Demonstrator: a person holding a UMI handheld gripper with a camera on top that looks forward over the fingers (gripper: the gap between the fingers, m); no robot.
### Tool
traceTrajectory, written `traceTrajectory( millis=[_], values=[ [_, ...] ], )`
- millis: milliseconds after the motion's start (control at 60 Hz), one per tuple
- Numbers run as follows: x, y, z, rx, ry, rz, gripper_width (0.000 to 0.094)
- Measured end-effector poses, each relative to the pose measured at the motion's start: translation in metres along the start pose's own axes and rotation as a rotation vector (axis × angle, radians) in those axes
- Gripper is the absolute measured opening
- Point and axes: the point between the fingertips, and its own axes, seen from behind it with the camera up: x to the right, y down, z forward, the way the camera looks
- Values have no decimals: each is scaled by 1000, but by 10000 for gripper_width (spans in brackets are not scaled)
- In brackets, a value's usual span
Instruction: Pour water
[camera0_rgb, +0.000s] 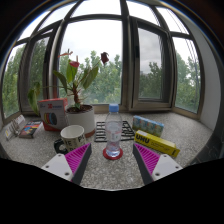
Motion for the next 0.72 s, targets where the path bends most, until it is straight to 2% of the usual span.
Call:
traceTrajectory(
  millis=[383,717],
  values=[
    [-15,39,-176,-10,59,-16,859],
    [-16,51,-242,4,79,-45,858]
  ],
)
